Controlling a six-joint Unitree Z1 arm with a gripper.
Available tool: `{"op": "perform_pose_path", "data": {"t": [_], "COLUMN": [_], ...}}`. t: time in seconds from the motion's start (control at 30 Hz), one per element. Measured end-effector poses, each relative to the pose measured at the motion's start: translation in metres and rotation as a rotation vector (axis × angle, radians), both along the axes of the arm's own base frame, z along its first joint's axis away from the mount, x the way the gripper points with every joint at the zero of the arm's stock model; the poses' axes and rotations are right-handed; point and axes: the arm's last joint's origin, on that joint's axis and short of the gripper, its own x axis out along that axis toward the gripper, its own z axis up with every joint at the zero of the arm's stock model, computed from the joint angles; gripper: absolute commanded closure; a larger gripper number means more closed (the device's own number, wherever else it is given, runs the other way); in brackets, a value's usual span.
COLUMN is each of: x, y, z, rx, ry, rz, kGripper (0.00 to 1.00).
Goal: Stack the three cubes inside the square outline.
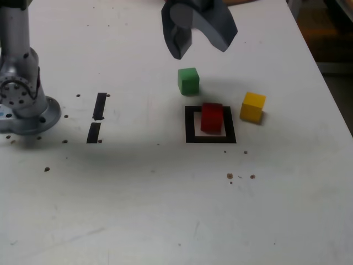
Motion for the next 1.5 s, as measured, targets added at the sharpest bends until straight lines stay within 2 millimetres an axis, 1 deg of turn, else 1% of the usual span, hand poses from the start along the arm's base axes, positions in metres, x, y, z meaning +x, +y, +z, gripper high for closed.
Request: {"op": "perform_pose_path", "data": {"t": [0.07,0.2,0.37,0.5,0.6,0.77,1.03,1.27,1.33,1.5], "x": [0.009,0.026,0.054,0.072,0.080,0.087,0.095,0.103,0.105,0.109], "y": [-0.012,-0.026,-0.051,-0.058,-0.061,-0.058,-0.037,-0.027,-0.025,-0.025], "z": [0.001,-0.014,-0.016,-0.027,-0.034,-0.045,-0.061,-0.071,-0.075,-0.075], "rx": [-0.025,-0.076,-0.095,-0.105,-0.107,-0.104,-0.110,-0.119,-0.120,-0.122], "ry": [-0.011,0.011,-0.019,0.005,0.021,0.049,0.096,0.117,0.122,0.111], "rz": [-0.029,-0.058,-0.133,-0.151,-0.157,-0.131,-0.071,-0.047,-0.044,-0.045], "kGripper": [0.01,0.01,0.01,0.01,0.01,0.01,0.01,0.02,0.03,0.04]}}
